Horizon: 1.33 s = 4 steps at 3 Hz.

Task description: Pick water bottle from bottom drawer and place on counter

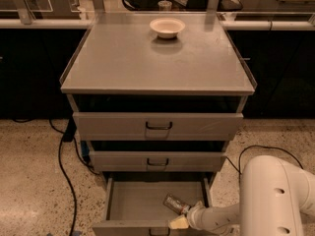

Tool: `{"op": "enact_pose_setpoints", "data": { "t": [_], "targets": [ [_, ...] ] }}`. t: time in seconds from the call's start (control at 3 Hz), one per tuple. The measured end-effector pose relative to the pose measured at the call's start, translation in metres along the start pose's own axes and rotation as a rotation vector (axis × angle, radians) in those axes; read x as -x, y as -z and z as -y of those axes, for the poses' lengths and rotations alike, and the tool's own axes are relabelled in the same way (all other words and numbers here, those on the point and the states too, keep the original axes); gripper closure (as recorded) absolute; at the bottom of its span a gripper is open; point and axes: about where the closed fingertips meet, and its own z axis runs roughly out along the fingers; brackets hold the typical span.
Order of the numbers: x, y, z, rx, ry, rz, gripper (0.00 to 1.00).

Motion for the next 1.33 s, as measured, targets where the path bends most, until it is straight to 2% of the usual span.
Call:
{"op": "enact_pose_setpoints", "data": {
  "t": [0.33,0.67,1.0,1.33],
  "targets": [
    [0.0,0.0,0.0,0.0,0.0,0.001,0.0],
    [0.012,-0.006,0.003,-0.009,-0.012,0.023,0.0],
    [0.039,-0.029,0.026,-0.038,-0.077,0.047,0.0],
    [0.039,-0.029,0.026,-0.038,-0.077,0.047,0.0]
  ]
}}
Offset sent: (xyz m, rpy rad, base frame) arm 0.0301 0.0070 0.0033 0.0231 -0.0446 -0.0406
